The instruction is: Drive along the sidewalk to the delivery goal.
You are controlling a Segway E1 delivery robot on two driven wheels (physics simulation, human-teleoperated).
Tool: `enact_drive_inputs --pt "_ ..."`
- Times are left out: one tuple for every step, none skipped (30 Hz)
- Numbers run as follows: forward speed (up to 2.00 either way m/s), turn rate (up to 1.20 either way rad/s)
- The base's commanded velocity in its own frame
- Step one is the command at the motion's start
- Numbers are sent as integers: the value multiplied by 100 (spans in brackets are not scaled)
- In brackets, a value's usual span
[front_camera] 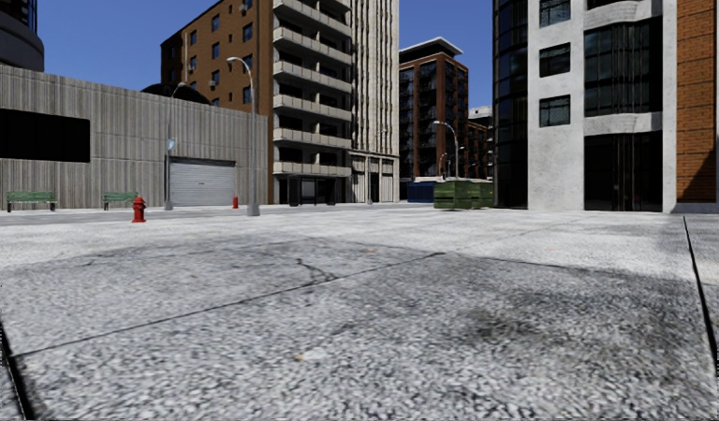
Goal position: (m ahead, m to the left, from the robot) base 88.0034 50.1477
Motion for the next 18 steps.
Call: enact_drive_inputs --pt "200 0" --pt "200 0" --pt "200 0" --pt "200 0" --pt "200 0" --pt "200 0" --pt "200 0" --pt "200 0" --pt "200 0" --pt "200 0" --pt "200 0" --pt "200 0" --pt "200 0" --pt "200 0" --pt "200 0" --pt "200 0" --pt "200 0" --pt "200 0"
